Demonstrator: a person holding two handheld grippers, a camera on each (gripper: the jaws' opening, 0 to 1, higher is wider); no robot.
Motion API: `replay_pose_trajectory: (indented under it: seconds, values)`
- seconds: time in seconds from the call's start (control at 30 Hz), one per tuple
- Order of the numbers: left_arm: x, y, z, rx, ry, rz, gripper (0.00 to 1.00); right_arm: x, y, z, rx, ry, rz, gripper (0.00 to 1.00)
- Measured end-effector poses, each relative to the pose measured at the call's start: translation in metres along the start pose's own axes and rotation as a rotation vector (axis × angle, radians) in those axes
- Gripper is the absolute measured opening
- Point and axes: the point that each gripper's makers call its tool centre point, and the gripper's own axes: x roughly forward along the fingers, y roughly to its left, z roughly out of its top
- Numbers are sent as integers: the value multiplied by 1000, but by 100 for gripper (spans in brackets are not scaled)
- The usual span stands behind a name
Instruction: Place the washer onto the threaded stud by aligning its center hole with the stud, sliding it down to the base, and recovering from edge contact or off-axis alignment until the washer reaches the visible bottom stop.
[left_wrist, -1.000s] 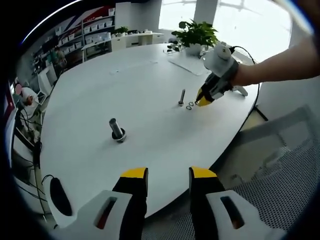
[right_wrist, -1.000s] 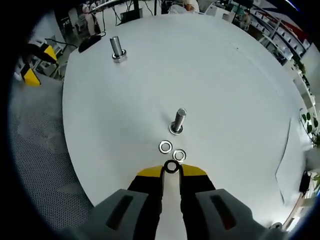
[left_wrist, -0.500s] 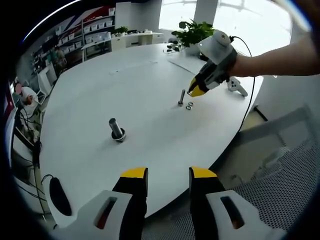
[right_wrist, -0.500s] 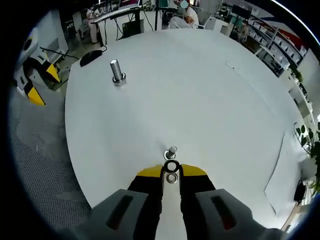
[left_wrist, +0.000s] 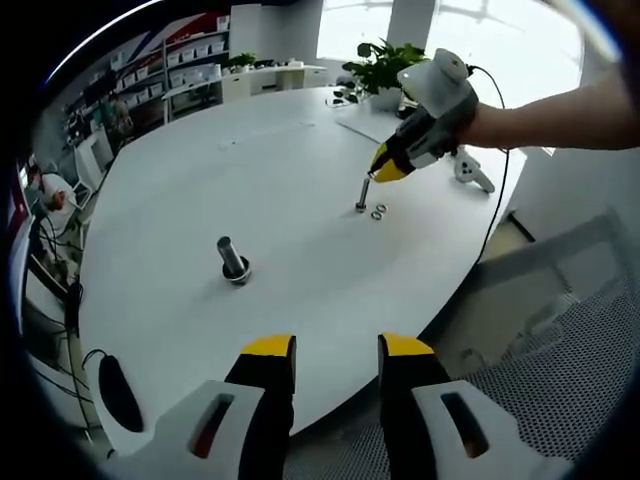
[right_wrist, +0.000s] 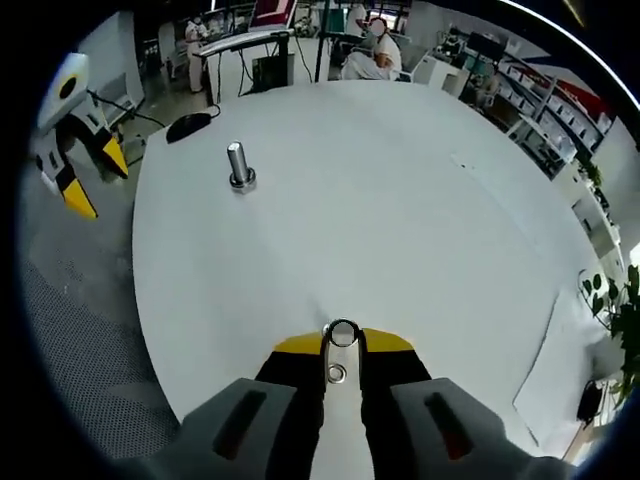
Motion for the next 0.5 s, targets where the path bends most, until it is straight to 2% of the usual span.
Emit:
replay_pose_trajectory:
  seconds: [0.5]
  values:
    - [0,0,-1,1,1,0,31,9,2,-2,-14,41,11,14]
